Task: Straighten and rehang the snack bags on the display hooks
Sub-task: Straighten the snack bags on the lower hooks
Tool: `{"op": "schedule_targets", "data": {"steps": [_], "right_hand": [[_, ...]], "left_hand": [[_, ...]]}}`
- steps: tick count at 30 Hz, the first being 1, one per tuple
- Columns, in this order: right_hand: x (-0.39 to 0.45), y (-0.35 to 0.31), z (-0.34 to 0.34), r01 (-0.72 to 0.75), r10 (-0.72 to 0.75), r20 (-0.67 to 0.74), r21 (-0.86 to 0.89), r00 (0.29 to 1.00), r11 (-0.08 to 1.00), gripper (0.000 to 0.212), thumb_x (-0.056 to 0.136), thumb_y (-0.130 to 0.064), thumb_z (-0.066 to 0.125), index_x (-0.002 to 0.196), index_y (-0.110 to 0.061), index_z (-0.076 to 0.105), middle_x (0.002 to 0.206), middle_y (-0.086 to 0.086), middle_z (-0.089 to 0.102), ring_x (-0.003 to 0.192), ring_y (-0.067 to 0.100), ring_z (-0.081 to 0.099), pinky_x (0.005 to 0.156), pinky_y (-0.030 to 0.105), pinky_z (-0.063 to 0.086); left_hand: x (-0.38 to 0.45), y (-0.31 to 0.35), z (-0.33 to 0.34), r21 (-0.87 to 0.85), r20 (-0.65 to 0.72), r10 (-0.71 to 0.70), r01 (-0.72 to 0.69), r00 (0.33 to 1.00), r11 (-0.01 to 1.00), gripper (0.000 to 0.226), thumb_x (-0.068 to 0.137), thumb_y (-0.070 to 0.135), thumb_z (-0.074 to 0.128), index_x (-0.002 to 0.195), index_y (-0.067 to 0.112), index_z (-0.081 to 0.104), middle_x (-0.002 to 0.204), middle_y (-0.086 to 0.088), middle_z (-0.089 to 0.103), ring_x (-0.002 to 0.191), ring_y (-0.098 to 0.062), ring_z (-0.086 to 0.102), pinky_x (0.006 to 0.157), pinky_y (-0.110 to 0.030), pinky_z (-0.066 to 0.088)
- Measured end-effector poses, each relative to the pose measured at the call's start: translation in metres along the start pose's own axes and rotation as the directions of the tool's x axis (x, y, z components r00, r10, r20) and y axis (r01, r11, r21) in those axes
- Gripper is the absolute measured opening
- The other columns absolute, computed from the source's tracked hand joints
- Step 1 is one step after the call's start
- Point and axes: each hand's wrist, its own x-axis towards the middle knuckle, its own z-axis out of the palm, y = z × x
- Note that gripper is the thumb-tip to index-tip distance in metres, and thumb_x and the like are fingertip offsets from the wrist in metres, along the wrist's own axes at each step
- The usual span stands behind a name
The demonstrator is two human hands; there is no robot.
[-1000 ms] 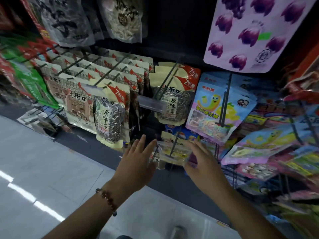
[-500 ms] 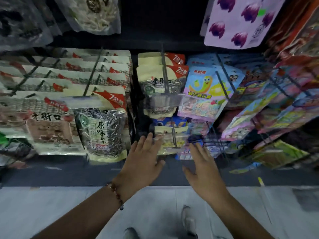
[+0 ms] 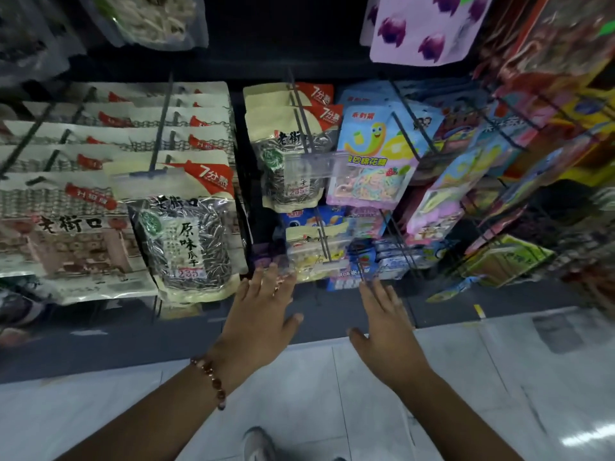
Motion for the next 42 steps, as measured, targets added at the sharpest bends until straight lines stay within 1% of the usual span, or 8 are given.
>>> {"op": "schedule_targets", "data": {"steps": [9,18,24,27,30,32,37,42], "right_hand": [[0.02,0.049,-0.022,0.078,-0.077,0.017,-0.059,0.997,0.995,0.077,0.098,-0.035,0.05,0.156,-0.023,0.001,0.164,0.002,-0.004,0.15,0.025,-0.007,0.12,0.037,0.002],[0.078,0.087,0.024,0.139,-0.14,-0.013,-0.085,0.99,0.987,0.074,0.099,-0.032,0.052,0.156,-0.019,0.007,0.164,0.003,0.001,0.151,0.026,-0.001,0.12,0.036,0.004],[0.17,0.087,0.035,0.183,-0.191,-0.119,-0.077,0.974,0.98,0.066,0.1,-0.019,0.047,0.156,-0.014,0.013,0.164,0.003,0.008,0.15,0.023,0.011,0.119,0.034,0.018],[0.21,0.08,0.04,0.203,-0.215,-0.073,-0.142,0.974,0.969,0.064,0.099,-0.016,0.047,0.156,-0.019,0.017,0.162,0.005,0.017,0.147,0.026,0.022,0.114,0.038,0.03],[0.237,0.074,0.045,0.188,-0.185,0.032,-0.184,0.982,0.965,0.054,0.094,-0.007,0.048,0.146,-0.02,0.04,0.135,0.014,0.055,0.112,0.03,0.055,0.08,0.032,0.045],[0.246,0.072,0.048,0.194,-0.187,0.052,-0.192,0.981,0.962,0.038,0.095,-0.006,0.046,0.13,-0.015,0.058,0.119,0.014,0.061,0.087,0.025,0.054,0.066,0.027,0.035],[0.24,0.08,0.053,0.168,-0.165,0.067,-0.047,0.984,0.985,0.023,0.095,-0.011,0.051,0.109,-0.009,0.069,0.111,0.01,0.064,0.096,0.027,0.061,0.081,0.034,0.05],[0.204,0.082,0.044,0.146,-0.145,0.156,0.002,0.977,0.989,0.025,0.097,-0.012,0.05,0.073,-0.012,0.053,0.071,0.001,0.046,0.06,0.013,0.044,0.059,0.03,0.035]], "left_hand": [[0.019,0.038,0.01,0.017,-0.031,-0.124,0.125,0.992,0.992,0.068,0.099,0.049,0.039,0.155,0.025,0.009,0.163,-0.008,0.002,0.15,-0.03,0.003,0.12,-0.044,0.009],[0.056,0.03,0.085,-0.038,-0.048,-0.198,0.196,0.979,0.98,0.07,0.099,0.046,0.04,0.156,0.024,0.005,0.164,-0.009,0.003,0.15,-0.03,0.006,0.121,-0.043,0.013],[0.132,0.003,0.099,-0.057,-0.195,-0.177,0.169,0.965,0.984,0.067,0.098,0.033,0.045,0.155,0.024,0.011,0.163,-0.009,0.005,0.148,-0.031,0.015,0.117,-0.044,0.021],[0.161,-0.001,0.101,-0.093,-0.197,-0.156,0.141,0.968,0.986,0.065,0.098,0.026,0.047,0.155,0.024,0.016,0.16,-0.006,0.021,0.144,-0.028,0.025,0.113,-0.042,0.03],[0.18,-0.01,0.105,-0.079,-0.207,-0.142,0.129,0.968,0.989,0.057,0.095,0.016,0.049,0.149,0.026,0.032,0.144,-0.003,0.046,0.124,-0.027,0.05,0.098,-0.04,0.046],[0.187,-0.015,0.104,-0.078,-0.206,-0.134,0.12,0.969,0.99,0.055,0.089,0.003,0.048,0.138,0.028,0.047,0.131,-0.003,0.055,0.11,-0.027,0.059,0.089,-0.039,0.051],[0.184,-0.018,0.093,-0.099,-0.18,-0.111,0.094,0.977,0.991,0.038,0.089,-0.005,0.046,0.108,0.021,0.065,0.106,-0.002,0.067,0.089,-0.022,0.067,0.071,-0.032,0.056],[0.155,-0.021,0.086,-0.216,-0.098,-0.05,0.028,0.994,0.976,0.023,0.097,0.012,0.046,0.103,0.018,0.067,0.1,0.0,0.067,0.076,-0.015,0.061,0.064,-0.027,0.048]]}}
